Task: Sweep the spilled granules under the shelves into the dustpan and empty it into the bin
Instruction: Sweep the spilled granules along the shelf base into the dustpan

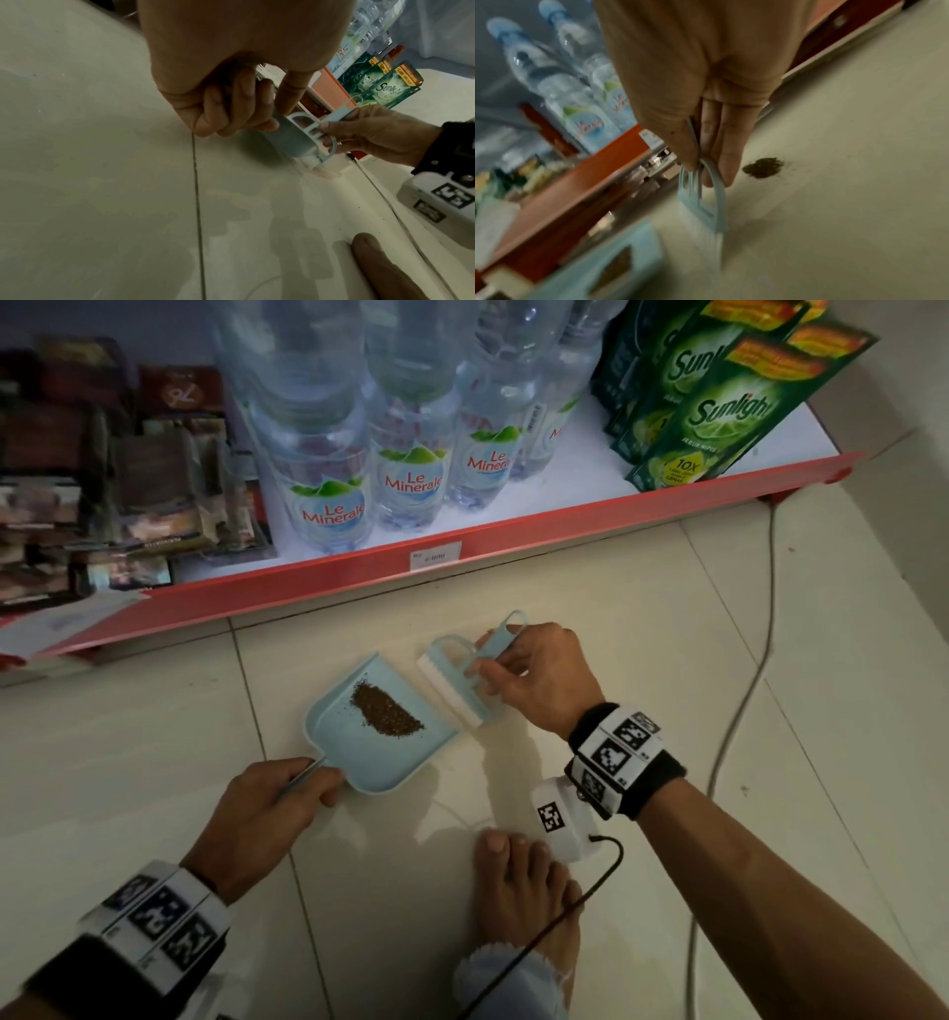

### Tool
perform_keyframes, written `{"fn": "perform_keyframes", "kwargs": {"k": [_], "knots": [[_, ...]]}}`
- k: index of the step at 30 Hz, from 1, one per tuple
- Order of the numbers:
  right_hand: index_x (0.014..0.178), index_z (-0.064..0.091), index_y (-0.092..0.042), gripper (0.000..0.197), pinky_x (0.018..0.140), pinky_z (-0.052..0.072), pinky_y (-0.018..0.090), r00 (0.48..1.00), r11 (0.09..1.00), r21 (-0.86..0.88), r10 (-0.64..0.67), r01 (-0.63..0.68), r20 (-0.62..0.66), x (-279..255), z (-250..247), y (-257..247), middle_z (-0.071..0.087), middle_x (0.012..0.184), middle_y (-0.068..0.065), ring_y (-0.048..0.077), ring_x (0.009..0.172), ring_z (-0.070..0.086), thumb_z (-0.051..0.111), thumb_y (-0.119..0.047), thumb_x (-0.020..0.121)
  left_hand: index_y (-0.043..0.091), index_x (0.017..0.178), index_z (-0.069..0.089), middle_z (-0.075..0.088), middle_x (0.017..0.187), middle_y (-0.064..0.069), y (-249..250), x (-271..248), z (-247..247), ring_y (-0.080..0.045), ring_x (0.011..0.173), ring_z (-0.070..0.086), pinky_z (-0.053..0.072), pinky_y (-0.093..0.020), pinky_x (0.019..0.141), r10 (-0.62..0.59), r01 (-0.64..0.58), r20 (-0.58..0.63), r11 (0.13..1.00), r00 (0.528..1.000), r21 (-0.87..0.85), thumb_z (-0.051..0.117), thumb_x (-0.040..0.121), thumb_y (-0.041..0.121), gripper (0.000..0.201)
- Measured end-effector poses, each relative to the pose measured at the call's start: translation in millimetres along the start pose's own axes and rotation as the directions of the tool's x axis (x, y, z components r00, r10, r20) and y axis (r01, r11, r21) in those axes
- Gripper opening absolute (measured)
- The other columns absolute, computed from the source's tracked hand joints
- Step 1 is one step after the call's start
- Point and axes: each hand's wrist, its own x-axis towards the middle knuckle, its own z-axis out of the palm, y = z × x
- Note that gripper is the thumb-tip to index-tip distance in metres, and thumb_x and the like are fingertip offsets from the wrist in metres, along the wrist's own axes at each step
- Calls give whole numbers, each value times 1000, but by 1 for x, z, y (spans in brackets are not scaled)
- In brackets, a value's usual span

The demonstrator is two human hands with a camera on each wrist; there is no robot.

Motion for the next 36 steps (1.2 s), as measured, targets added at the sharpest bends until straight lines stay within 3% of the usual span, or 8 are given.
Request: {"fn": "perform_keyframes", "kwargs": {"k": [3, 7, 11, 15, 23, 28, 32, 36], "knots": [[102, 77, -6, 20, 78, 60, 41, 997, 976, -216, -52, 39, -57, 3, -18, 16, 78, 91, 10, 23, 76, 73, 70, -18, 88, 20, 56, 64, 46, 43, 8, -1, -3, -2, -2, 42, 41, 35, -27, 56, -11, 10, -10, 1000, 1000, -6, 63, 92, 30, 37], [94, 78, -9, 9, 68, 62, 35, 990, 994, -98, -55, 43, -131, 8, -53, 32, 77, 91, 6, 19, 66, 72, 72, -13, 87, 17, 56, 62, 44, 43, 8, 2, -4, 0, -4, 42, 40, 34, -26, 55, -12, 11, -16, 1000, 1000, -24, 63, 91, 30, 37], [90, 78, -15, 7, 67, 57, 18, 996, 994, 108, 11, -20, 87, 7, -76, 38, 76, 100, -3, 13, 77, 73, 76, -12, 84, 15, 59, 62, 44, 44, 8, 7, -2, 2, -5, 42, 41, 34, -27, 55, 8, -8, -5, 1000, 1000, -11, 62, 90, 32, 35], [95, 78, -7, 12, 74, 58, 19, 977, 999, 48, -9, -1, 212, 12, -62, 39, 76, 101, -2, 9, 84, 73, 77, -9, 83, 18, 57, 62, 43, 42, 8, 11, 1, 5, -3, 41, 39, 33, -25, 53, 11, -11, 4, 1000, 1000, -6, 63, 89, 32, 35], [91, 79, -5, 9, 67, 57, 19, 995, 989, -112, -100, 97, -21, 43, -57, 28, 76, 99, 1, 4, 64, 67, 73, -8, 86, 18, 60, 61, 43, 42, 9, 13, 0, 10, -1, 41, 39, 34, -25, 53, 34, -35, 34, 999, 999, 36, 61, 89, 33, 33], [98, 76, -7, 15, 56, 61, 29, 996, 996, 86, 19, -12, -84, 45, -85, 21, 76, 82, 4, 17, 64, 73, 76, -11, 84, 24, 57, 61, 44, 41, 10, 15, 1, 11, -1, 41, 41, 34, -24, 52, 48, -51, 48, 997, 998, 54, 61, 89, 34, 33], [91, 78, -9, 12, 71, 59, 38, 974, 967, -253, -81, 26, -210, 52, -109, 26, 76, 82, 12, 28, 72, 72, 71, -17, 86, 26, 59, 63, 45, 41, 11, 17, 6, 12, 0, 41, 41, 35, -26, 54, 47, -50, 51, 997, 998, 65, 62, 89, 35, 31], [94, 73, -7, 30, 67, 40, 37, 924, 782, -577, -4, -235, -383, 62, -95, 33, 68, 90, 28, 44, 85, 59, 58, -32, 92, 26, 59, 62, 44, 41, 11, 24, 13, 16, -2, 40, 40, 34, -25, 52, 70, -76, 65, 994, 995, 80, 61, 88, 37, 32]]}}
